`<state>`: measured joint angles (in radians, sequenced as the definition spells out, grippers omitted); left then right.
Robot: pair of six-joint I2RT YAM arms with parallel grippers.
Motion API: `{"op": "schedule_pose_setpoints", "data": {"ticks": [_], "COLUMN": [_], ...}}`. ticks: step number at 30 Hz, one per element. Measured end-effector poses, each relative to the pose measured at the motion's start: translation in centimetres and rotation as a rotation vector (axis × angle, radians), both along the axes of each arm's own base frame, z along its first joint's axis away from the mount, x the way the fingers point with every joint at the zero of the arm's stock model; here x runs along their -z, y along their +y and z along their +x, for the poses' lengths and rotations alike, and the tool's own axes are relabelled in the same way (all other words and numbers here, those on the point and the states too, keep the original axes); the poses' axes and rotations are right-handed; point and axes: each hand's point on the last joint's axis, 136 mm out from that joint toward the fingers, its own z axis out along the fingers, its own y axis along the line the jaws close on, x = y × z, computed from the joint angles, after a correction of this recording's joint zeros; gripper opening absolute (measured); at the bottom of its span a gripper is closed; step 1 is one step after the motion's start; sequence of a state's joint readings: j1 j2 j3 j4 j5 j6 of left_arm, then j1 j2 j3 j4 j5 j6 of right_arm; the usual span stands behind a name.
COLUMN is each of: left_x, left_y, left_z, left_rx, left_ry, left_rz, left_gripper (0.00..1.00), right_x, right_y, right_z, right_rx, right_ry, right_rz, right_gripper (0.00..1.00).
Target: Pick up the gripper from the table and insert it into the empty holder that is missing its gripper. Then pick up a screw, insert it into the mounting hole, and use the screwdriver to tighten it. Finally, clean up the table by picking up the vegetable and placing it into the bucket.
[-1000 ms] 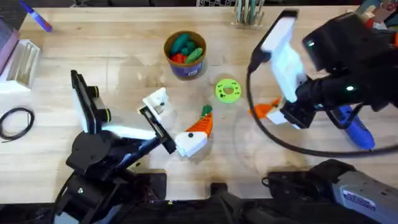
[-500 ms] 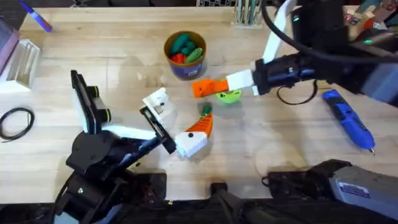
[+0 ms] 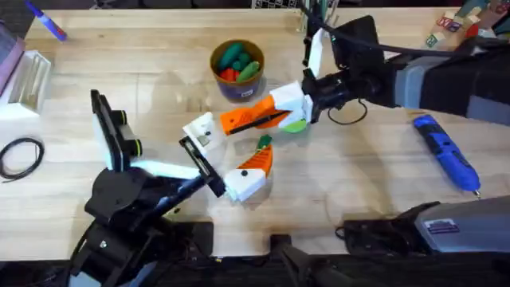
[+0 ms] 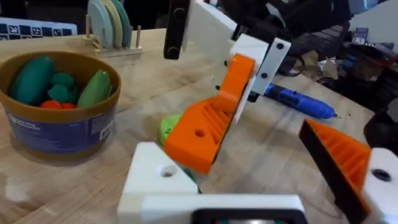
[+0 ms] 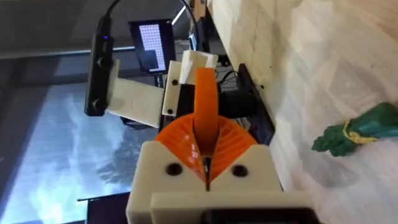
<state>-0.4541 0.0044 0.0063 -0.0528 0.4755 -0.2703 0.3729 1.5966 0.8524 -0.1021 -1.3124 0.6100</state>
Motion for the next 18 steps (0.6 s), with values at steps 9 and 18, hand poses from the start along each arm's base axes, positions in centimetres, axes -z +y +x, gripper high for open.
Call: {"op": "schedule_pose_setpoints", "data": {"ticks": [9, 18], "left_x": [0.0, 0.0], "left_y": [0.0, 0.0], "left_z": [0.0, 0.0], "left_rx": [0.0, 0.0], "left_ry": [0.0, 0.0], "left_rz": [0.0, 0.0], "left_gripper": [0.985, 0.987], "right_x": [-0.7, -0.7], "right_y": [1.6, 1.6], "right_z": [-1.3, -1.2], "right_rx": [-0.071, -0.061], "right_ry": [0.101, 0.155], "right_rz": [0.033, 0.017], "right_gripper": [0.009, 0.009]}}
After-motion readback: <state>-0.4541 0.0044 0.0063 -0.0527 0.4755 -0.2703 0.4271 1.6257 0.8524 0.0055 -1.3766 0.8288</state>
